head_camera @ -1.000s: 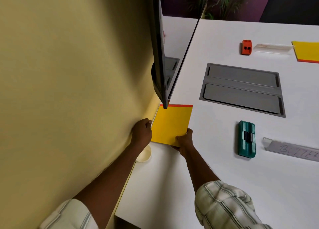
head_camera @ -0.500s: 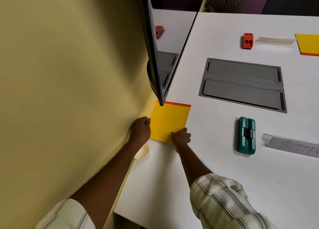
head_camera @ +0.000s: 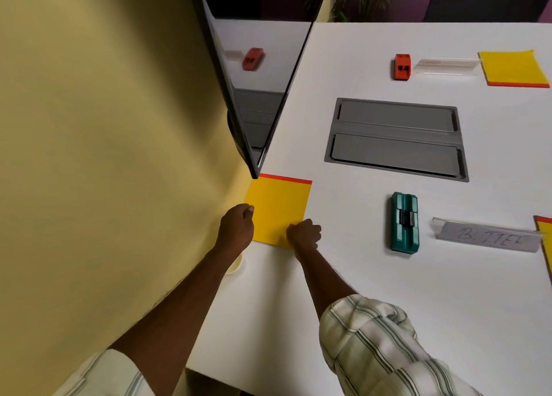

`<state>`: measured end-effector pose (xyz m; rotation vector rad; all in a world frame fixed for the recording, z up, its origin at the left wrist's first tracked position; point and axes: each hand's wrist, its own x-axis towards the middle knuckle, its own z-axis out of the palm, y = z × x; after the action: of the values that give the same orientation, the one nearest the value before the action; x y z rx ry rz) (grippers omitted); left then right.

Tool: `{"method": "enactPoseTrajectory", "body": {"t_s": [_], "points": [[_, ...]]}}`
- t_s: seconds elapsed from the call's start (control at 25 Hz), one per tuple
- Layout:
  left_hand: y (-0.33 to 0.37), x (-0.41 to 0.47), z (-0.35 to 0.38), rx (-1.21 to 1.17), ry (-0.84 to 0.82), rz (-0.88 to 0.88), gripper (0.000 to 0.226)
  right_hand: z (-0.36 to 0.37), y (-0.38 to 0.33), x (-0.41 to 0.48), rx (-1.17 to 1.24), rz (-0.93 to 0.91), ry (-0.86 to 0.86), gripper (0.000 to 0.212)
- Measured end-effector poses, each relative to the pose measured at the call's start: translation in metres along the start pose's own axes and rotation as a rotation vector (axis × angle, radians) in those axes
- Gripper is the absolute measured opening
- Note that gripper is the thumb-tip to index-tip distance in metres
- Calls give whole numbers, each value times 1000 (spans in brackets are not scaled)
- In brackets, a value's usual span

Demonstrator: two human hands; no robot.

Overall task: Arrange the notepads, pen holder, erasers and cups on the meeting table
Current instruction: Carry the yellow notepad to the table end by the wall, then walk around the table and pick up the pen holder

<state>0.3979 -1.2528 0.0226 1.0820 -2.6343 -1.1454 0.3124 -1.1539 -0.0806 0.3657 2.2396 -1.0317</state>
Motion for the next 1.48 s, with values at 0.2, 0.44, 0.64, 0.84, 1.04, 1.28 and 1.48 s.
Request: {"method": "enactPoseTrajectory", "body": {"t_s": [0.2,0.44,0.64,0.84,1.04,1.28,1.48], "points": [[12,-10,11,7,-4,36,28,-9,13,-6,65,-13,31,35],[23,-37,16,-38,19,85,33,-25,30,-23,148,-44,102,41],[23,-74,27,-56,29,142,31,-41,48,-49,194,-62,145,52],[22,-122,36,-53,4,242,30,-67,82,-91,193,-78,163,47],[22,-167,23,-81,1,339,29,-85,113,-154,217,-127,209,46],[-4,-249,9,-76,-67,443,29,-79,167,-253,94,-252,289,53],[-14,-331,13,-108,-192,471,35,-75,231,-330,-110,-296,332,62]]}}
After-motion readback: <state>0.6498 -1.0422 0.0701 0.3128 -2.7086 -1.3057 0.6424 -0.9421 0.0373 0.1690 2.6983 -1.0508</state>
